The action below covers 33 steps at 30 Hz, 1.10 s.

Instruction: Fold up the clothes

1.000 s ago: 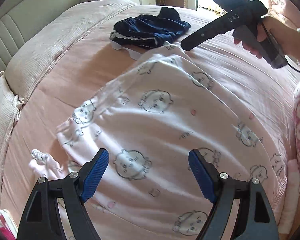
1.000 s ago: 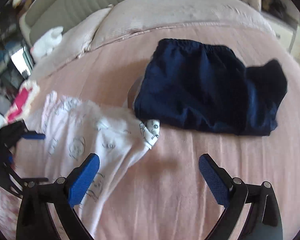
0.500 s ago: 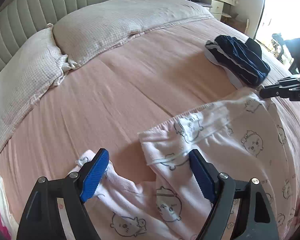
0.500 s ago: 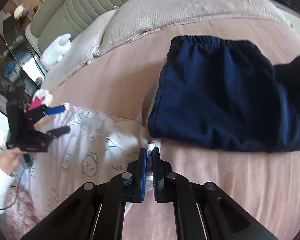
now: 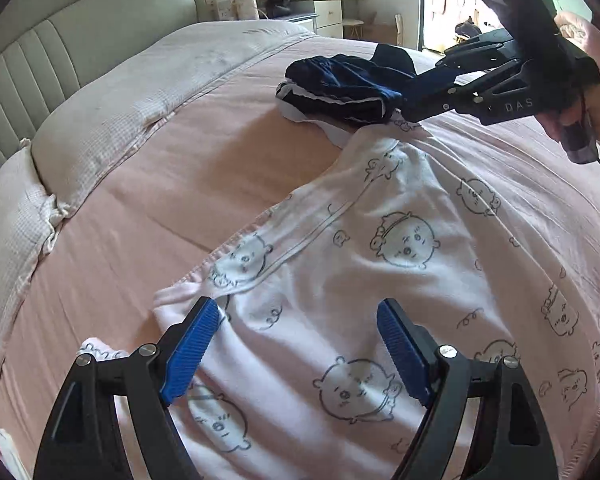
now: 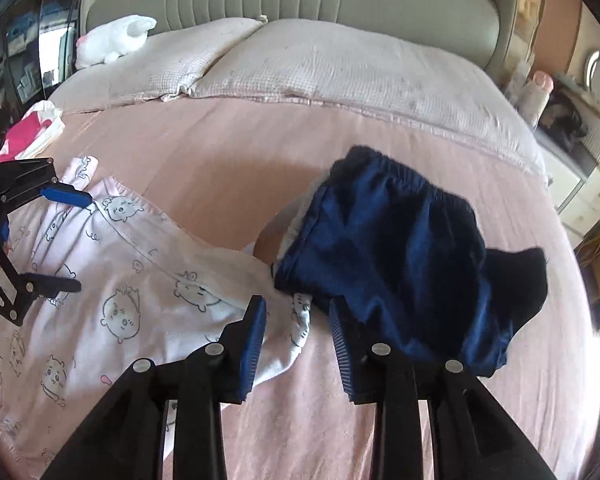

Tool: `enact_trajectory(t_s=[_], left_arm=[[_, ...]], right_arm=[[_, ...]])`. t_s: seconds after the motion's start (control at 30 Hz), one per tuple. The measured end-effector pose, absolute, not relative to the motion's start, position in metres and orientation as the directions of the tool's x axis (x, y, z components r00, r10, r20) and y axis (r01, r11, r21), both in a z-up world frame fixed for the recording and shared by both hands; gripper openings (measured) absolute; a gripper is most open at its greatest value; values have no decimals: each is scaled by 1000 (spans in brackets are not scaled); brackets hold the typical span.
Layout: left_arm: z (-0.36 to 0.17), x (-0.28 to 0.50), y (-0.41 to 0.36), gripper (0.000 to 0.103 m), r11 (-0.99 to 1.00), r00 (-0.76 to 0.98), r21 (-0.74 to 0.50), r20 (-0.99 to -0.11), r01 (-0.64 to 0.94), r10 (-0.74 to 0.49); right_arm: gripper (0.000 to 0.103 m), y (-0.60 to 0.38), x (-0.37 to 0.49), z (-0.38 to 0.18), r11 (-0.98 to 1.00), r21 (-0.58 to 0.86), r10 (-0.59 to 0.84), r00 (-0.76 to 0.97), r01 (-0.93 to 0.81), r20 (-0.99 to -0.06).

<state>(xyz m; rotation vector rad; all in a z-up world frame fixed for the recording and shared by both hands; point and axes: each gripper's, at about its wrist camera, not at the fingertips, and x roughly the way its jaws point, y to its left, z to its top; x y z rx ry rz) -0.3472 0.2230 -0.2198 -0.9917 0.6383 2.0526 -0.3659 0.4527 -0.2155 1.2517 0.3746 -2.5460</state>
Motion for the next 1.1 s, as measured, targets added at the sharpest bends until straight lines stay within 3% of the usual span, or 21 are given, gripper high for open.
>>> enact_trajectory(t_s=[0.07,0.13,0.23,0.3,0.4,0.47,0.53,0.6,0.7,0.87,1.1], left_arm=[[-222,-355,234,82,-605,-419,113,-818,-788,393],[-231,-363,238,82,-606,-398,121,-850,-786,346],[-234,-371,220,84,-597,-404,179,-875,-782,268],[-225,-373,197,84,-624,-427,211,-878,-752,218],[-199,-357,185,83,-648,-393,90,-854,-757,341],[-192,-336,203,83,-612,-348,5,-826,-791,443],[-198,-320,229,83,-578,-300,-44,-821,-815,485],[-212,-308,254,83,-543,-279,-34,-831,-839,482],[-243,-298,272,86,-497,-284,64,-879,-865,382],[-235,-299,253,87,-549,-293,81,-905,-832,310],[-222,-284,280,86,-525,-199,-128,-829,-841,522]], right_arm=[[34,439,-366,-211,-921,-111,-149,-602,373,-785],[48,430,-369,-220,-920,-60,-186,-568,387,-801],[49,428,-362,-252,-876,-97,-154,-466,472,-871],[50,442,-352,-245,-882,-107,-150,-489,460,-859],[53,464,-340,-222,-933,-116,-100,-558,339,-824],[55,468,-332,-215,-939,-32,-174,-554,342,-814],[57,457,-333,-227,-923,-11,-187,-474,384,-860],[57,448,-327,-238,-906,-54,-147,-431,421,-890],[57,454,-313,-234,-900,-51,-156,-430,433,-889],[58,483,-300,-235,-937,-81,-88,-457,339,-885],[59,483,-322,-240,-959,-61,-92,-511,275,-855]])
